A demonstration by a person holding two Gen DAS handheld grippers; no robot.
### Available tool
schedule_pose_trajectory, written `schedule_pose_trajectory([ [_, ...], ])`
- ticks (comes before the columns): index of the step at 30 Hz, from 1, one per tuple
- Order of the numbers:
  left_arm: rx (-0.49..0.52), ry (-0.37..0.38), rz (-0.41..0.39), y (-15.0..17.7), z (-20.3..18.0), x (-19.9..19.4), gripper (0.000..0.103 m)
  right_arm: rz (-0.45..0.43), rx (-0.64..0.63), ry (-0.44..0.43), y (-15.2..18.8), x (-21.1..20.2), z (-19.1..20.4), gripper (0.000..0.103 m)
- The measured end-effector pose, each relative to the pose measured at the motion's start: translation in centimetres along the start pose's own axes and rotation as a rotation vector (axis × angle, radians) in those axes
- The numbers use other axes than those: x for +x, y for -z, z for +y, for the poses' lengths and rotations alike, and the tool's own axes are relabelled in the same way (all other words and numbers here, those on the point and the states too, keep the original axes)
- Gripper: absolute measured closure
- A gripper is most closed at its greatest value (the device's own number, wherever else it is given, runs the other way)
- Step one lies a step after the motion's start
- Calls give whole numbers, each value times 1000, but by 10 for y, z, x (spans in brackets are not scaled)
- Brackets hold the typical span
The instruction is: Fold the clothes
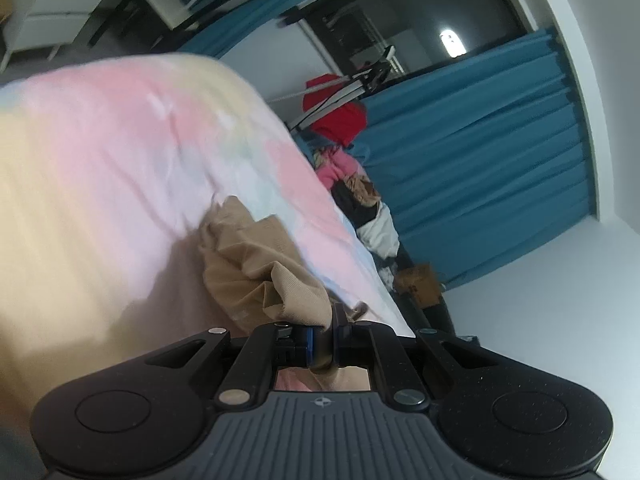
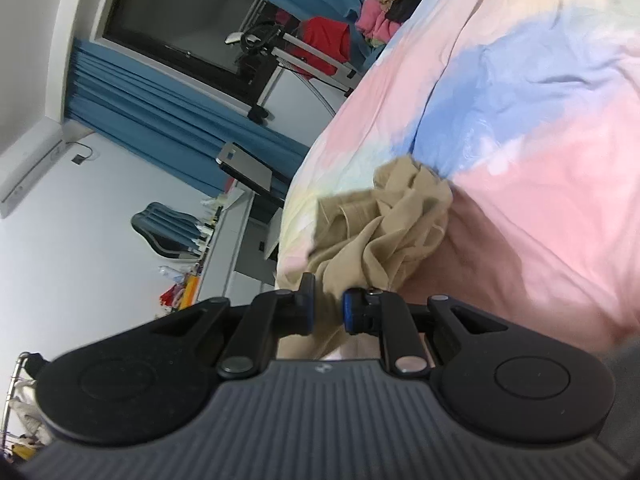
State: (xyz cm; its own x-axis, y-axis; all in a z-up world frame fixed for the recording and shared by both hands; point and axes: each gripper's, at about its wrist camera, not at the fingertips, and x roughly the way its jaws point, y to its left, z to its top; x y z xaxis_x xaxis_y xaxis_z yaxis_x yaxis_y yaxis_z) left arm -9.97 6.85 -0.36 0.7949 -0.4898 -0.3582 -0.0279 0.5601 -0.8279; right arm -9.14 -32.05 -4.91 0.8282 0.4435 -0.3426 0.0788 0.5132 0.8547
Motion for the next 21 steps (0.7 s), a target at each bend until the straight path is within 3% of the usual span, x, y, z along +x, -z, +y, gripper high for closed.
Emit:
schedule_pose_trajectory([
  [3,5,-22,-7,2,-7,-6,94,7,23,-5,3,-14,2,86],
  [7,46,-60,-21,-12,-23,11,94,6,61,-5,-12,2,8,85],
  [15,102,-162,-3,-64,-39,92,94,6,133,92,-60,83,10,85],
  [21,161,-239,36,-90,-14,166,92,45,147,181,-82,149,-9,84],
])
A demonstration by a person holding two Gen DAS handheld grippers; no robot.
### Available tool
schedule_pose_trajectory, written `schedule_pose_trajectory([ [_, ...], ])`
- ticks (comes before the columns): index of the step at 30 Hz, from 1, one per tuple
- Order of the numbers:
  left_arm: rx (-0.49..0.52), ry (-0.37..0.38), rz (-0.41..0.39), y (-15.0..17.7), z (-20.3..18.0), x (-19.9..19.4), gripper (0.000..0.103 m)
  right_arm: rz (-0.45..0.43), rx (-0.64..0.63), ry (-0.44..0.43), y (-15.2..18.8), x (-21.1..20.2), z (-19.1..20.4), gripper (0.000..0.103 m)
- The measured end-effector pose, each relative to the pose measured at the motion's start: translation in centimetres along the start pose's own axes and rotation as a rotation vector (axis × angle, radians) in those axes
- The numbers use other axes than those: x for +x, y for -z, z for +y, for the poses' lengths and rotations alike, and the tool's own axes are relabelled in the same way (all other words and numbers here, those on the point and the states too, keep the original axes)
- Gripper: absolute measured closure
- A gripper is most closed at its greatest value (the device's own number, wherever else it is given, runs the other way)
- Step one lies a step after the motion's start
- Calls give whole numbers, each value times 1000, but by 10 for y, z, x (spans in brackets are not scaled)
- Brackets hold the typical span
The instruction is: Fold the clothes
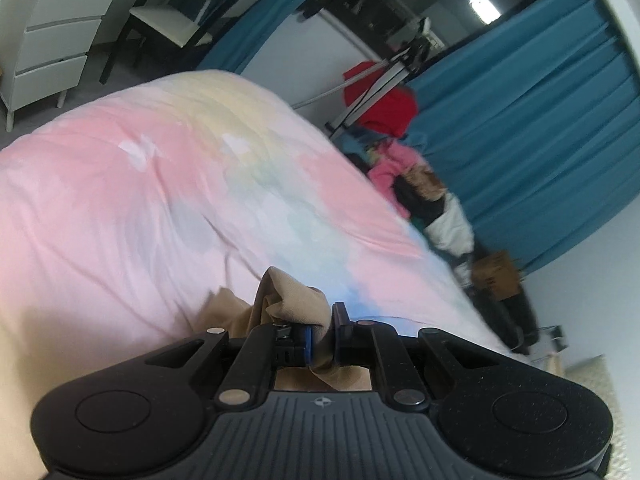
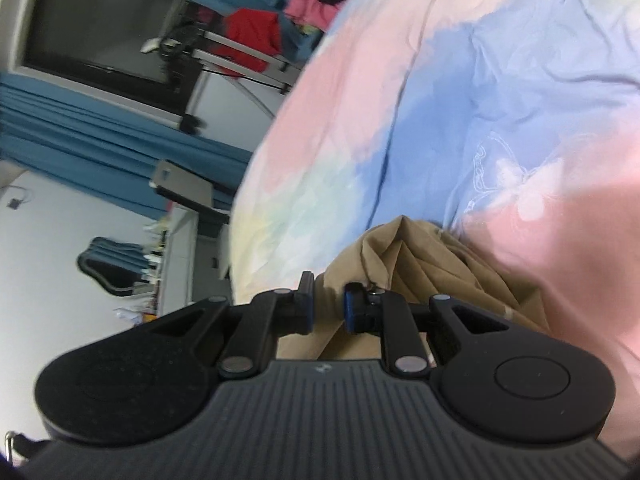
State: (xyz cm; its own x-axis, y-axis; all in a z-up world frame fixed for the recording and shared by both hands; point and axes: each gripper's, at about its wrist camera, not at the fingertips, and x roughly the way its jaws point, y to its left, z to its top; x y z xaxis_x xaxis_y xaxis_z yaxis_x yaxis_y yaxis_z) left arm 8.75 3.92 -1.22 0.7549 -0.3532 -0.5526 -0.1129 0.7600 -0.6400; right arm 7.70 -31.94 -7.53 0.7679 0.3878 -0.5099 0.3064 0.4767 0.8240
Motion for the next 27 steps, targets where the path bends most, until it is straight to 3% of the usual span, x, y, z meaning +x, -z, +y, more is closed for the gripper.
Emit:
schedule_pose_trajectory([
  [2,38,14,10,-3,14,25,90,18,-8,1,-6,21,-12,83],
  [6,18,8,44,-3,39,58,90,61,19,-37,-12,54,-41,82],
  [11,79,-16,38,-4,41,76,90,78,-27,-23,-16,72,-38,80],
  [13,107,-18,34,-1,38,77,88,85,-47,-50,-14,73,-36,53],
  [15,162,-15,34,3,31,76,73,92,-81,-102,-12,69,-31,31],
  [16,191,-9,33,5,27,74,54,92,-109,-119,-9,66,-27,24],
  [17,219,-1,31,7,23,72,39,89,-148,-123,-6,62,-21,24],
  [20,352,12,-19,18,7,58,18,71,-268,-162,7,45,-4,22],
  [24,556,-11,-42,38,-10,54,12,13,-483,-168,20,30,20,22],
  [27,609,-54,-3,45,-7,71,12,3,-633,-56,26,44,30,23],
])
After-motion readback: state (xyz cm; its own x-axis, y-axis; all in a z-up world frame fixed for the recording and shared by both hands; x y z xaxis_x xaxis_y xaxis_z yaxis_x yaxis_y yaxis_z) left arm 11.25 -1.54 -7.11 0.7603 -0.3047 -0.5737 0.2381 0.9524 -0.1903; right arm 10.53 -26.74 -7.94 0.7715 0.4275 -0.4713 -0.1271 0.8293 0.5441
